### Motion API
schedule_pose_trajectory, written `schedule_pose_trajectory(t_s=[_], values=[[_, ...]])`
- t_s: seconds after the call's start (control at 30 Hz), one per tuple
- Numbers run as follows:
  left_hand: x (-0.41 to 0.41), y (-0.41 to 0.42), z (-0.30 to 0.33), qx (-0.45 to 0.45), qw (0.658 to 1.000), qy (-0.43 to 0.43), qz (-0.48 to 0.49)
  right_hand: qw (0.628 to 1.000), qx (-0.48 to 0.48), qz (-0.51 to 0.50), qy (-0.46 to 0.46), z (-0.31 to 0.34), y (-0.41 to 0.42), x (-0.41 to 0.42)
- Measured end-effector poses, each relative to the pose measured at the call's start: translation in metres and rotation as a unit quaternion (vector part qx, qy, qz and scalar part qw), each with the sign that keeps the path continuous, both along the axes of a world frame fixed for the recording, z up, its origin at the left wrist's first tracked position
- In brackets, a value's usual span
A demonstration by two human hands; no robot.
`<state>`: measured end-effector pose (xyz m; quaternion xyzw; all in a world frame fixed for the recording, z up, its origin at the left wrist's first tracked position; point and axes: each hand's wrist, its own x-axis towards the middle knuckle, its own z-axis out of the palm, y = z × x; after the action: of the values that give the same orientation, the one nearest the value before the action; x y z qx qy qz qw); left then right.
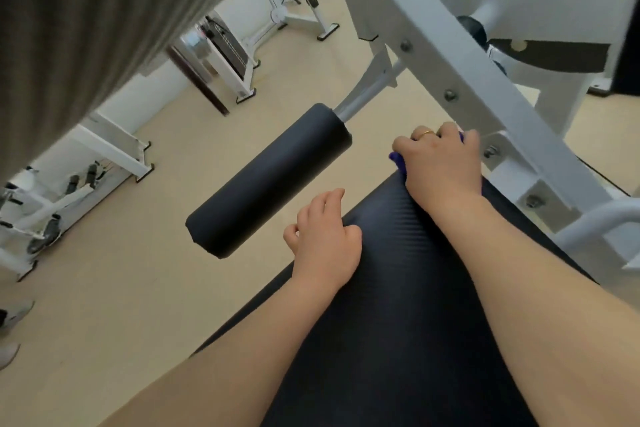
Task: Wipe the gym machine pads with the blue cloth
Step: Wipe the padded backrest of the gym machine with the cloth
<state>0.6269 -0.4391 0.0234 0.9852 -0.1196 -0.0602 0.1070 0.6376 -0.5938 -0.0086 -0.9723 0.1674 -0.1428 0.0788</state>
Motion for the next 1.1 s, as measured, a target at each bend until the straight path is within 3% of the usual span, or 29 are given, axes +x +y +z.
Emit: schedule_pose_trajectory(t_s=[0.07,0.2,0.3,0.43,0.5,0.63,0.7,0.8,0.87,0.97,1.1], values=[[0.005,-0.009,0.001,0.004,1.000,0.003,-0.011,1.000,-0.003,0.024,0.011,0.005,0.003,0.000],[0.003,-0.027,-0.006,-0.010,0.999,0.019,-0.034,0.981,-0.065,0.183,-0.014,0.003,0.012,-0.016],[0.001,-0.033,-0.011,0.023,0.997,0.035,-0.057,0.996,-0.040,0.074,-0.029,-0.004,-0.018,-0.009],[0.007,-0.028,-0.010,0.023,0.997,0.053,-0.056,0.987,0.137,-0.082,0.014,-0.017,-0.059,-0.017],[0.003,-0.029,-0.011,0.018,0.997,0.057,-0.054,0.960,0.265,-0.087,0.022,-0.027,-0.067,-0.034],[-0.002,-0.033,-0.015,0.015,0.998,0.050,-0.044,0.868,0.477,-0.134,-0.002,-0.023,-0.077,-0.075],[0.001,-0.032,-0.015,0.018,0.998,0.053,-0.035,0.865,0.479,-0.150,-0.002,-0.018,-0.075,-0.070],[-0.002,-0.035,-0.015,0.038,0.998,0.049,-0.030,0.915,0.388,-0.106,-0.027,-0.015,-0.055,-0.051],[-0.006,-0.035,-0.014,0.057,0.997,0.042,-0.037,0.928,0.359,-0.091,-0.041,-0.016,-0.043,-0.053],[-0.009,-0.037,-0.009,0.097,0.993,0.025,-0.055,0.896,0.428,-0.114,-0.027,-0.022,-0.053,-0.097],[-0.047,-0.036,-0.003,0.072,0.995,0.023,-0.067,0.858,0.482,-0.158,0.079,-0.029,-0.065,-0.190]])
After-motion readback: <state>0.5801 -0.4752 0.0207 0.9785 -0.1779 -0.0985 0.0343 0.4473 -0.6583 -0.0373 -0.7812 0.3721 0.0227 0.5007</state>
